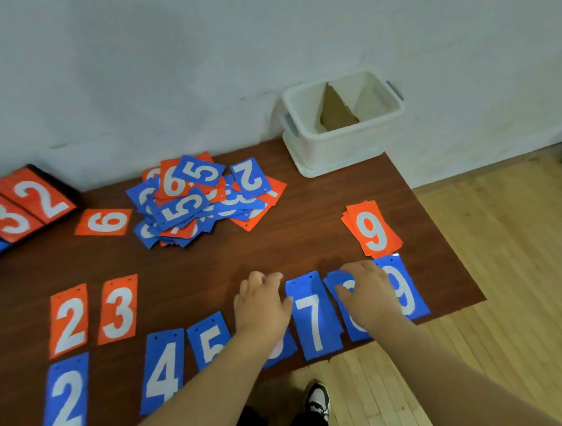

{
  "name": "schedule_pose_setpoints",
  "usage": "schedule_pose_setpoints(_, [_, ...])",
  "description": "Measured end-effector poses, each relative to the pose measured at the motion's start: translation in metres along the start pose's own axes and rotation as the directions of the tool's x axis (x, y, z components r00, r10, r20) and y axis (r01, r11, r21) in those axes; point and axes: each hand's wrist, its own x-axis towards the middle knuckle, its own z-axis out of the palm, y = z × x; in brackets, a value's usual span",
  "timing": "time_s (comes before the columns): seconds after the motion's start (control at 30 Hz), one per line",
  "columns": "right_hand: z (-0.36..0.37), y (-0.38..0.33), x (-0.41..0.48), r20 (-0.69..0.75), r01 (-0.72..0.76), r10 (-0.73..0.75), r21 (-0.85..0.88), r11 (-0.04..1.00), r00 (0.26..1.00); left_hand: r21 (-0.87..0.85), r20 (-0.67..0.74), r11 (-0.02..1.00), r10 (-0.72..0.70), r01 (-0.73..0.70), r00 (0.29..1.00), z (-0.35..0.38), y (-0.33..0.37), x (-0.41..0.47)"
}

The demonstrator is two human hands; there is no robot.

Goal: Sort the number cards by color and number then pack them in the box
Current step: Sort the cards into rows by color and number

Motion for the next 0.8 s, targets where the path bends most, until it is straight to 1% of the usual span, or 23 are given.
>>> schedule_pose_setpoints(0.1, [-0.003,-0.042,0.018,0.011,0.103,-0.103,0.005,0.995,0.995,-0.005,-0.077,0.991,-0.134,0.134,0.988,-0.034,-0.046,0.001])
schedule_pose_setpoints(0.23, [0.004,-0.099,0.048,0.035,0.178,-0.178,0.006,0.984,0.983,-0.035,-0.142,0.967,-0.256,0.254,0.956,-0.071,-0.102,0.017])
schedule_pose_setpoints(0.3, [0.009,-0.124,0.064,0.059,0.19,-0.19,0.008,0.982,0.98,-0.06,-0.153,0.952,-0.305,0.299,0.94,-0.086,-0.129,0.033])
schedule_pose_setpoints(0.47, [0.022,-0.172,0.111,0.087,0.159,-0.158,-0.012,0.987,0.984,-0.086,-0.172,0.926,-0.378,0.368,0.91,-0.118,-0.186,0.084])
schedule_pose_setpoints(0.53, [0.028,-0.185,0.137,0.068,0.148,-0.148,0.011,0.989,0.987,-0.092,-0.166,0.928,-0.372,0.361,0.913,-0.127,-0.202,0.111])
schedule_pose_setpoints(0.63, [0.036,-0.202,0.18,0.06,0.085,-0.086,0.019,0.996,0.994,-0.125,-0.162,0.942,-0.328,0.311,0.931,-0.138,-0.219,0.156])
schedule_pose_setpoints(0.73, [0.041,-0.217,0.223,0.038,0.004,-0.005,0.033,0.999,0.999,-0.091,-0.134,0.963,-0.263,0.253,0.955,-0.141,-0.229,0.198])
schedule_pose_setpoints(0.8, [0.046,-0.223,0.249,0.015,-0.036,0.036,0.004,0.999,0.999,-0.076,-0.115,0.972,-0.229,0.221,0.967,-0.137,-0.234,0.22])
